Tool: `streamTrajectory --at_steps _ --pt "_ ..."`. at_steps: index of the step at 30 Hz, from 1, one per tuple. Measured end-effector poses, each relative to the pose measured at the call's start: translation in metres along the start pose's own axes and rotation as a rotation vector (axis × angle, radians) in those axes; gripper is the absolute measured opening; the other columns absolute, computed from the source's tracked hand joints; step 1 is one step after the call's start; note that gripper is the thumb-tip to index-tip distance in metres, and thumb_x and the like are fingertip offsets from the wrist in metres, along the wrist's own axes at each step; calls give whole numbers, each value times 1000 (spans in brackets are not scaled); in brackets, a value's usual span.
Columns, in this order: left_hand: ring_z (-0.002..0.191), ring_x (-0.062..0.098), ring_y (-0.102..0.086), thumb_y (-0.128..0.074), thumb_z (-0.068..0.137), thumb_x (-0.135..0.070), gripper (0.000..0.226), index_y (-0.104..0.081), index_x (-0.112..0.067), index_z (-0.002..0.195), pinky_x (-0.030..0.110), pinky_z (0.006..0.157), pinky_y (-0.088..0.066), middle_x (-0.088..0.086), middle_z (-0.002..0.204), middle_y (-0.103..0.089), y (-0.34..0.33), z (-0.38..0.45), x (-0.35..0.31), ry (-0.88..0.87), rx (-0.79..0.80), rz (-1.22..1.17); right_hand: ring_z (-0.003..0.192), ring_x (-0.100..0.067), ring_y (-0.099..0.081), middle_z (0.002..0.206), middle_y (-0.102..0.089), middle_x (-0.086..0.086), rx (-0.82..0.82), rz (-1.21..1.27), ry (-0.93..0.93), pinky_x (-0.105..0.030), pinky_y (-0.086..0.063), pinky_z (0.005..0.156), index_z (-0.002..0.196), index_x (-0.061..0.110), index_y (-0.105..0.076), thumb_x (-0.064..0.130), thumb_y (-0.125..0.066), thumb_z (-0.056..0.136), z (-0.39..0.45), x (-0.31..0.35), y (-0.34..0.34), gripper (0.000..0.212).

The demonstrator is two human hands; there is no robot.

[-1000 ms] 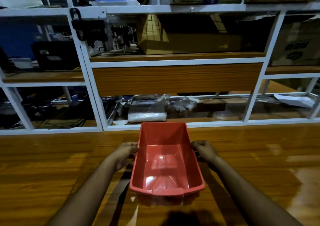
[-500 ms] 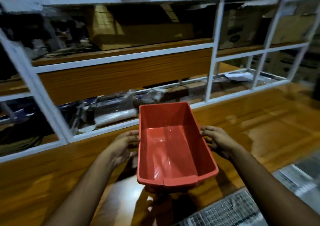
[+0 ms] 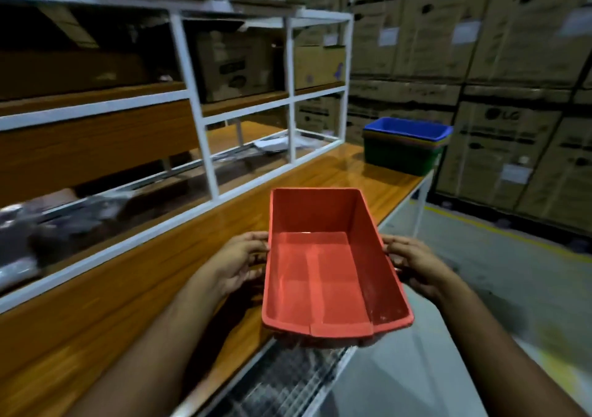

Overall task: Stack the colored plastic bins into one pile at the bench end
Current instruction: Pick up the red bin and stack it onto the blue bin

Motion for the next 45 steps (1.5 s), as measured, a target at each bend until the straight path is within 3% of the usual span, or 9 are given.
streamTrajectory --at_steps 5,10,15,24,27,30,33,39,45 --pt "78 18 -61 -47 89 4 34 -62 -6 117 31 67 -55 13 95 -64 -149 84 4 42 148 64 71 -20 -45 103 -50 -19 -120 72 38 -29 -51 69 110 12 -74 2 -57 86 5 19 158 31" --pt "64 12 -55 -43 89 6 31 -62 -13 103 22 51 -53 2 73 -62 -282 143 8 68 231 113 66 -21 -52 100 -61 -21 -289 101 74 -27 -54 63 115 4 -70 1 -56 88 -3 50 280 30" --pt "66 14 -52 -45 89 3 26 -62 -12 102 25 51 -55 4 74 -60 -381 196 -2 65 329 136 60 -13 -66 91 -72 -13 -402 133 135 -25 -56 56 116 1 -67 1 -57 89 -2 86 372 29" --pt "64 12 -60 -46 87 4 27 -65 -10 99 26 59 -56 2 72 -69 -521 314 -33 30 444 124 68 -18 -64 83 -74 -12 -532 174 263 -27 -54 63 99 4 -73 -1 -56 88 58 155 493 21" --pt "64 11 -60 -48 86 0 27 -68 -7 102 24 56 -56 3 78 -68 -557 373 -55 7 447 109 73 -23 -56 91 -67 -20 -529 165 294 -30 -47 66 105 -1 -72 2 -59 84 101 189 531 25" --pt "74 15 -62 -51 85 -4 31 -70 -4 109 28 62 -56 7 88 -69 -587 428 -85 -11 469 77 45 -6 -47 61 -62 -3 -492 127 292 -18 -42 41 110 -1 -69 1 -51 91 145 230 561 27" --pt "78 17 -59 -51 84 -4 33 -67 -4 113 28 68 -55 11 94 -66 -609 481 -121 -50 457 39 40 -2 -38 53 -53 2 -459 124 317 -14 -38 37 115 -3 -66 -2 -46 92 197 274 586 31" --pt "73 16 -60 -48 84 -2 40 -62 -4 122 22 55 -56 9 95 -64 -624 561 -181 -134 414 -28 60 -13 -64 89 -71 -15 -373 89 363 -23 -53 54 116 4 -69 5 -56 85 304 344 609 34" --pt "79 18 -60 -51 86 -3 34 -63 -5 117 26 62 -57 11 100 -63 -599 627 -217 -203 236 -50 77 -21 -36 112 -44 -18 -224 9 345 -30 -32 65 111 16 -75 20 -68 64 425 389 608 47"
Point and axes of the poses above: each hand's wrist, its own z-axis towards the middle knuckle, its own y-axis out of the back of the hand, x = y × z, the point moved 4 cm from there along z, towards the middle knuckle
